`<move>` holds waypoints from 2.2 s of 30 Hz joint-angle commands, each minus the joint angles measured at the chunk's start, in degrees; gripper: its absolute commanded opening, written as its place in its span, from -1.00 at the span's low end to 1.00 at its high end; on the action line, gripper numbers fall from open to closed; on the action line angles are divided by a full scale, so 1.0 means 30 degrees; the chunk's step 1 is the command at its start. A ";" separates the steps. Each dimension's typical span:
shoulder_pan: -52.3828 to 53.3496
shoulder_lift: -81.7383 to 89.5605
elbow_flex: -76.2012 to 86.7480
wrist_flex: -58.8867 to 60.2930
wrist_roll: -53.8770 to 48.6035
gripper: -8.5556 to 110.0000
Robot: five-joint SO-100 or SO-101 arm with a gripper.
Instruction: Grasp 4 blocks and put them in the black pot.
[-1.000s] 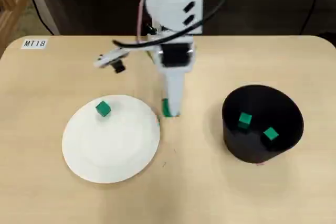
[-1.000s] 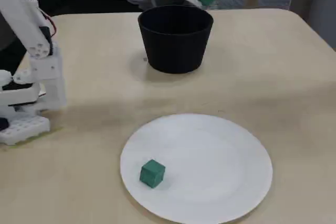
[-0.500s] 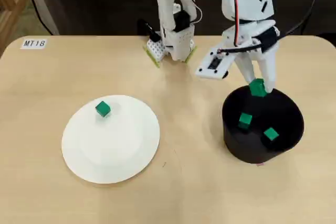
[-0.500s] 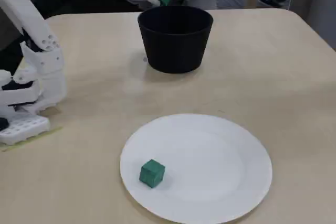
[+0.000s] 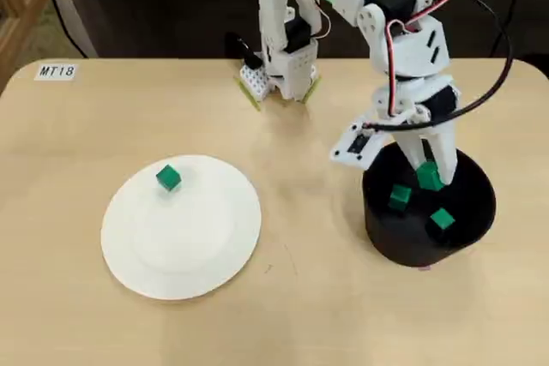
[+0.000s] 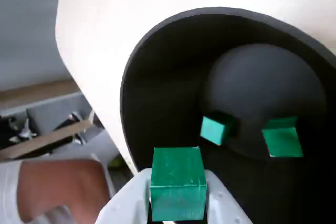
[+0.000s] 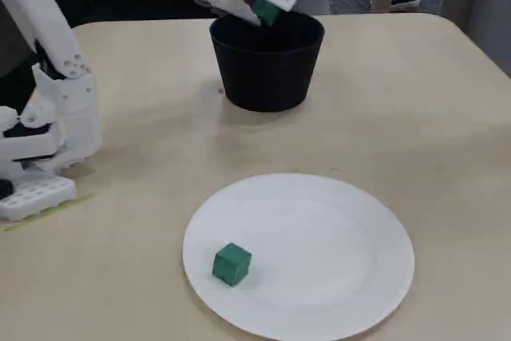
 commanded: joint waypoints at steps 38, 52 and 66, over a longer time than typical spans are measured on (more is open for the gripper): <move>2.0947 0.7031 0.1641 0.9111 0.0059 -0.90; 2.5547 0.2607 0.3545 0.6797 0.0703 -0.90; 2.4434 -0.2607 0.0645 0.3691 0.0117 -0.90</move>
